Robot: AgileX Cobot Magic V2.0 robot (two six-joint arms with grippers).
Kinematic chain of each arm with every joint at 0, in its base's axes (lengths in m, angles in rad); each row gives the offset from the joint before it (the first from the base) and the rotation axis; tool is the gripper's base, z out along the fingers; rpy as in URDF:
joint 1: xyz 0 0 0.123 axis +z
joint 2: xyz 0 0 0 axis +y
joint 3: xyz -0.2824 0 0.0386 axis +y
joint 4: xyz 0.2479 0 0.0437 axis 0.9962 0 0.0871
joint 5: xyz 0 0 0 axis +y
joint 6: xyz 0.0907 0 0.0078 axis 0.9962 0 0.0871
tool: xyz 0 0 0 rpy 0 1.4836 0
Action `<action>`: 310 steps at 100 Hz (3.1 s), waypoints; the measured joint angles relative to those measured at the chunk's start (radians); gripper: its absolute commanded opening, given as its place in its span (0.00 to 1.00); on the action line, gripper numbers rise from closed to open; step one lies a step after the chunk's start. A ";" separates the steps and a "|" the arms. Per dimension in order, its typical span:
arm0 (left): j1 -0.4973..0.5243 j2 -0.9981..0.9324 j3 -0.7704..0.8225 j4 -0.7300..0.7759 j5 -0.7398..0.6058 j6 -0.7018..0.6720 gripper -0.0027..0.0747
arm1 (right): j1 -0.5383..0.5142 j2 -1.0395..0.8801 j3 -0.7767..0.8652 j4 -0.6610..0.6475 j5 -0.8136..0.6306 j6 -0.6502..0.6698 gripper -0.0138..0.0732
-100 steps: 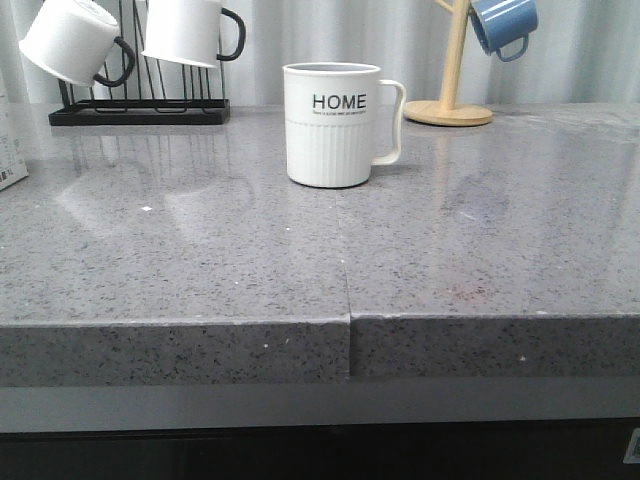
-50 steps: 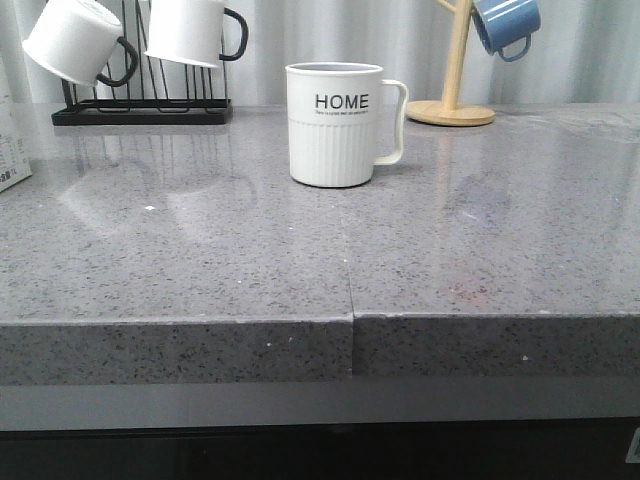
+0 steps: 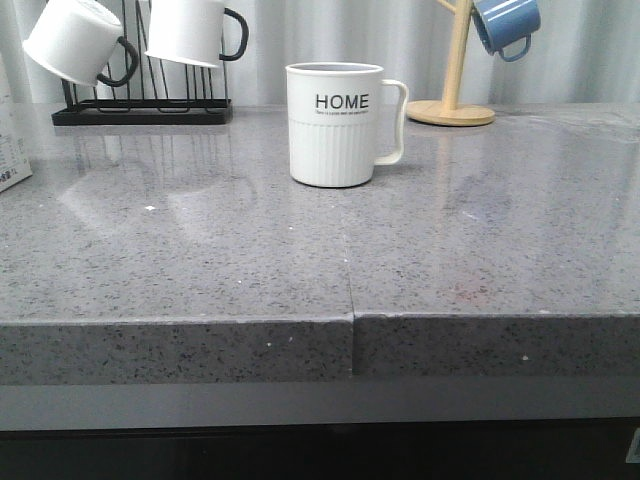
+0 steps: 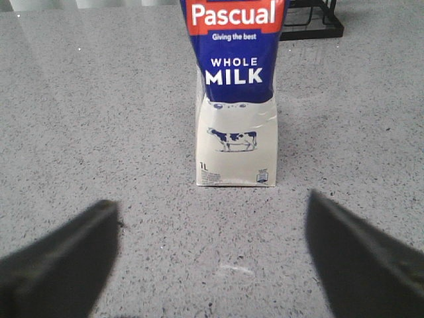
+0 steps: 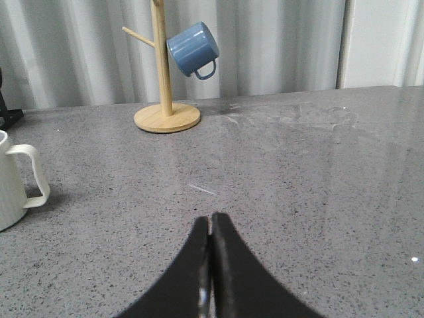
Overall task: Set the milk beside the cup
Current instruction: 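Lower the left gripper around the Pascual milk carton and close it, then lift the milk carton and carry it toward the mug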
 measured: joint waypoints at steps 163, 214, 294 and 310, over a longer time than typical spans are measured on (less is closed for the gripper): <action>-0.018 0.872 -0.255 -0.033 -0.789 0.007 0.38 | 0.000 0.000 0.000 0.000 0.000 0.002 0.02; -0.033 0.798 -0.249 0.006 -0.729 0.009 0.12 | 0.000 0.000 0.000 0.000 0.000 0.002 0.02; -0.404 0.756 -0.360 -0.520 -0.718 0.383 0.12 | 0.000 0.000 0.002 0.000 0.000 0.002 0.02; -0.473 0.820 -0.362 -0.613 -0.811 0.387 0.12 | 0.000 0.000 0.002 0.000 0.000 0.002 0.02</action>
